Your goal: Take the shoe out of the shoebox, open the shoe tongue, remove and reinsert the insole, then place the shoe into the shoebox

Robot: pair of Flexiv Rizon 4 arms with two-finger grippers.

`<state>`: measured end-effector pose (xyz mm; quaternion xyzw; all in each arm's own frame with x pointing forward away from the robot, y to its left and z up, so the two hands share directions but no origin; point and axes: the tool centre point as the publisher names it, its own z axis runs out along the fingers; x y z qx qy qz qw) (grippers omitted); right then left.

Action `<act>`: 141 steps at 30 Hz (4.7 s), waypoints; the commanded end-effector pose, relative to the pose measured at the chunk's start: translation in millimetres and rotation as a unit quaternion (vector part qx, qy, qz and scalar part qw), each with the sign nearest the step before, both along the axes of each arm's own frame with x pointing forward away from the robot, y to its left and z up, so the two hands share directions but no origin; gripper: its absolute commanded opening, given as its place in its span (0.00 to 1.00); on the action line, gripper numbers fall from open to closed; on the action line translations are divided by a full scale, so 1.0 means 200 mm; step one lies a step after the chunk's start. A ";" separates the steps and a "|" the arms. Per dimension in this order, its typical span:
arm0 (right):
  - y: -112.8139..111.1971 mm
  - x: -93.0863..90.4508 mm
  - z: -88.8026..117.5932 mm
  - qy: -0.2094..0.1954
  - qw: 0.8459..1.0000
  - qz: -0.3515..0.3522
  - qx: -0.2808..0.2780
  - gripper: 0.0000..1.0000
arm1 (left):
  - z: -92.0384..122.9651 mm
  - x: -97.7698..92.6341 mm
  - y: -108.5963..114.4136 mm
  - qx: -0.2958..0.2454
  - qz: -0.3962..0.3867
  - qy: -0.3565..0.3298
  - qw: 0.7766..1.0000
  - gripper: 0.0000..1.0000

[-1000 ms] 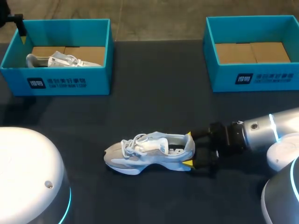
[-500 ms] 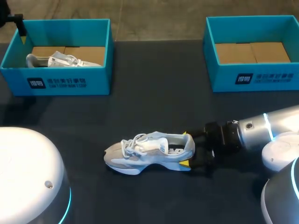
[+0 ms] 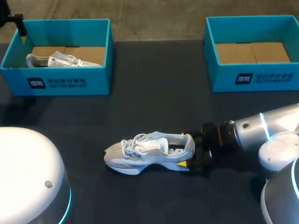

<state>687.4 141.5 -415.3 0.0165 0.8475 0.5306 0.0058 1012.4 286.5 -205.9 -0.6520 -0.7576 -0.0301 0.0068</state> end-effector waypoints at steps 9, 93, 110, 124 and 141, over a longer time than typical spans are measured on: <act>0.02 0.00 -0.03 0.005 1.000 -0.001 0.001 0.05 | 0.00 -0.01 0.00 0.001 0.000 -0.001 1.000 1.00; 0.04 0.00 -0.03 0.003 1.000 0.004 0.001 0.00 | 0.05 -1.23 -1.01 0.042 0.899 0.024 0.436 1.00; 0.04 0.00 -0.03 0.003 1.000 0.004 0.001 0.00 | -0.02 -1.42 -1.25 0.012 0.929 0.004 0.371 1.00; 0.04 0.00 -0.03 0.003 1.000 0.004 0.001 0.00 | -0.13 -1.59 -1.43 0.085 0.973 0.007 0.214 1.00; 0.04 0.00 -0.03 0.003 1.000 0.004 0.001 0.00 | -0.26 -1.67 -1.83 0.091 0.992 -0.010 0.086 1.00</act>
